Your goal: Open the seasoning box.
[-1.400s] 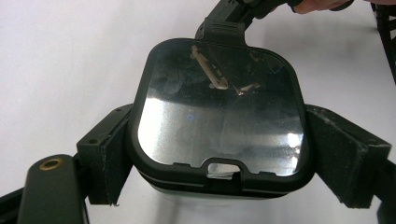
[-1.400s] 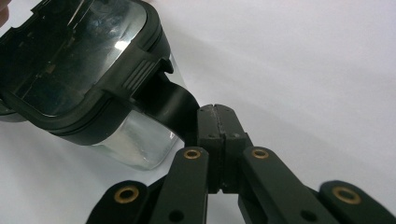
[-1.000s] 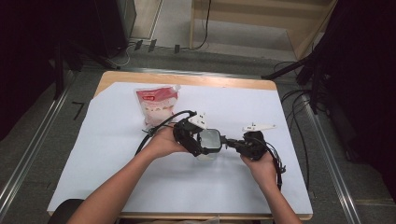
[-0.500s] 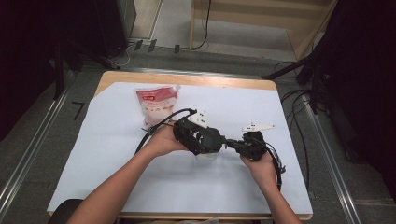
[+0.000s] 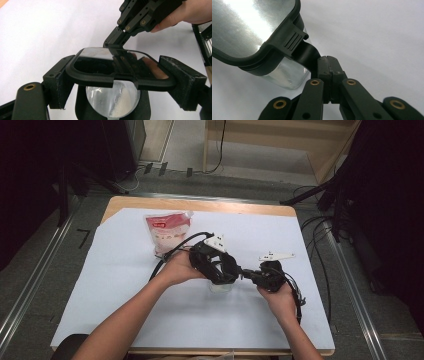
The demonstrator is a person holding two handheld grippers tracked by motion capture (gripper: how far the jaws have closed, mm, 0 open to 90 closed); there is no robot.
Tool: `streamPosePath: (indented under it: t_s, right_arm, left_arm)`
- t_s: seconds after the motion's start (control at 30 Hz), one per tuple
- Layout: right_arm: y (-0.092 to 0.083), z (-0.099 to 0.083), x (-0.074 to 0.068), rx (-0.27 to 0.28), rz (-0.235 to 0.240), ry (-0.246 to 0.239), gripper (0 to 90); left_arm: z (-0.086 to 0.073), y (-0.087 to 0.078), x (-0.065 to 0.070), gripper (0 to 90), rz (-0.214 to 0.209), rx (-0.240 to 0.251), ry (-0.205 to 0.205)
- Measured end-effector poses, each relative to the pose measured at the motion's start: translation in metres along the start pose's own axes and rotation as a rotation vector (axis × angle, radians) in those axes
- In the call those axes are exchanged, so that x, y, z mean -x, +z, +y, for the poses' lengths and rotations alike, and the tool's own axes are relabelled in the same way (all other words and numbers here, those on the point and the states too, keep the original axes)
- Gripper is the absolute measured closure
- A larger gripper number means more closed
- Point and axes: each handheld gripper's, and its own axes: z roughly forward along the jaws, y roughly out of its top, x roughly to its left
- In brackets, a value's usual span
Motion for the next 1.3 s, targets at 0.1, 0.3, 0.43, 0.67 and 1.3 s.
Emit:
streamPosePath:
  t_s: [0.1, 0.3, 0.43, 0.67, 1.3]
  right_arm:
    - [0.000, 0.000, 0.000, 0.003, 0.001, -0.005, 90.0]
    - [0.000, 0.000, -0.001, 0.000, 0.002, 0.003, 90.0]
    - [0.000, -0.001, -0.001, 0.003, 0.002, 0.004, 90.0]
    - [0.000, -0.002, -0.001, 0.006, 0.005, 0.008, 90.0]
    - [0.001, -0.002, -0.002, 0.009, 0.014, 0.004, 90.0]
  left_arm:
    - [0.005, 0.000, 0.000, 18.2, -0.002, -0.007, -0.002]
    - [0.015, 0.003, 0.000, 18.0, -0.011, -0.008, 0.005]
    - [0.022, 0.005, 0.001, 18.0, -0.011, -0.017, 0.009]
    - [0.034, 0.009, 0.003, 18.1, -0.002, -0.028, 0.041]
    - [0.049, 0.027, 0.003, 17.7, -0.040, -0.025, 0.051]
